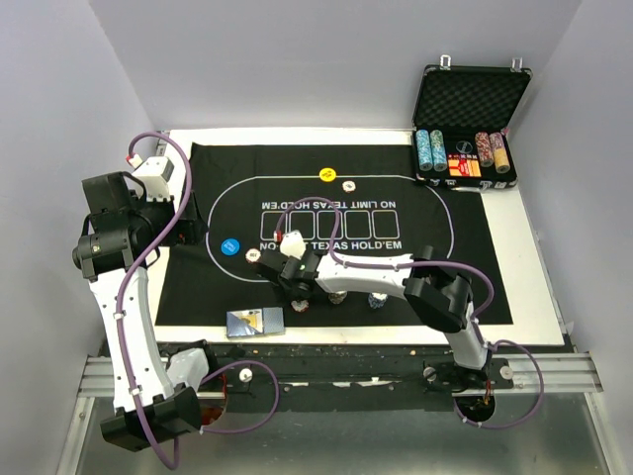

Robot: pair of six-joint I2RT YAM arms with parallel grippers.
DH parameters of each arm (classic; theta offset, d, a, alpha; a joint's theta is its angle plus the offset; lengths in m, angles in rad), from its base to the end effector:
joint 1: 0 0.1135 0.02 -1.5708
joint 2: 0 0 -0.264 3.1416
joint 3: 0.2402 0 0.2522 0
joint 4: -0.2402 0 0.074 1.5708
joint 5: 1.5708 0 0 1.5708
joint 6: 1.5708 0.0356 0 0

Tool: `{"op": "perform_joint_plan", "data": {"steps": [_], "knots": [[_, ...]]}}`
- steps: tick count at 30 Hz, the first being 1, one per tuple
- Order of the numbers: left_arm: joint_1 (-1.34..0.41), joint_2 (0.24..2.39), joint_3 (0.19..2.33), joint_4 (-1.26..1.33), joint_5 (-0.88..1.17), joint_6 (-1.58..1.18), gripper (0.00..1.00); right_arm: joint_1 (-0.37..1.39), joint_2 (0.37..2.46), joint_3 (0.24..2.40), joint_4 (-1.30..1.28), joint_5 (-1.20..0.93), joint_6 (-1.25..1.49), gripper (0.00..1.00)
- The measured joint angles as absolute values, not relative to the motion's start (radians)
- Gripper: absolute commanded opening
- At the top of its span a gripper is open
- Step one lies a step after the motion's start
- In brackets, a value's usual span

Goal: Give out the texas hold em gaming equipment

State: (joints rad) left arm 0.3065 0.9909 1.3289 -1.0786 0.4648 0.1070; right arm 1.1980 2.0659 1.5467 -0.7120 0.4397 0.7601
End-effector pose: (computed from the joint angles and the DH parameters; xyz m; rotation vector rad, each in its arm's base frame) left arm 0.1618 0.0345 0.4008 0.0094 2.2365 -0.3140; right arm 0.1683 0.3887 0.1762 -0.4660 2.5514 0.0457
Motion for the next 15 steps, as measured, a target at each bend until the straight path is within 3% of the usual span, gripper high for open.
{"op": "perform_joint_plan", "data": {"steps": [15], "knots": [[0.307,0.991,1.329,-1.079,0.465,0.104,0.99,1.24,2.08,1.523,-0.706,0.423,0.812,0.78]]}}
